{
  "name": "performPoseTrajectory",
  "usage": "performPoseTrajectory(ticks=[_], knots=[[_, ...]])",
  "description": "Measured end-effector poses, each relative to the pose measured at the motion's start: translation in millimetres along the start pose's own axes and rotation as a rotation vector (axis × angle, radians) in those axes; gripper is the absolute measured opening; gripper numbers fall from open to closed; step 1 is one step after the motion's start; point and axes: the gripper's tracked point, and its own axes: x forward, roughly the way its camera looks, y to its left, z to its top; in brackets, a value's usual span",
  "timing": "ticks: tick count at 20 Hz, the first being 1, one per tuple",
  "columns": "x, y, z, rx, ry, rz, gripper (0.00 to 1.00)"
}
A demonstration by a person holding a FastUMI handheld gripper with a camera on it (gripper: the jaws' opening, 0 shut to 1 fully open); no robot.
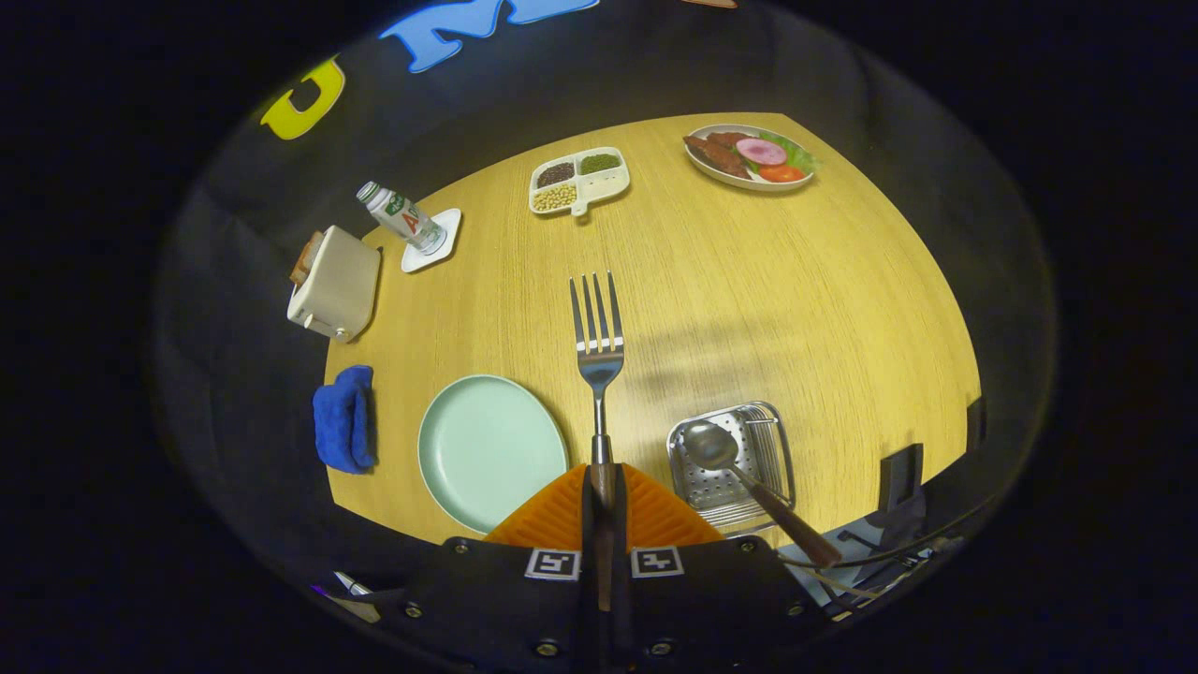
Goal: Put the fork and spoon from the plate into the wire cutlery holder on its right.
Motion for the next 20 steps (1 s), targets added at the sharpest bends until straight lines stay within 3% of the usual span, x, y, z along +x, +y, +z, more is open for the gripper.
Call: performPoseTrajectory(ticks=[11,20], knots=[[-28,-58,-56,0.03,0.081,-0.082,0.06],[-15,-63,-80,0.024,0.179,-0.101,0.06]])
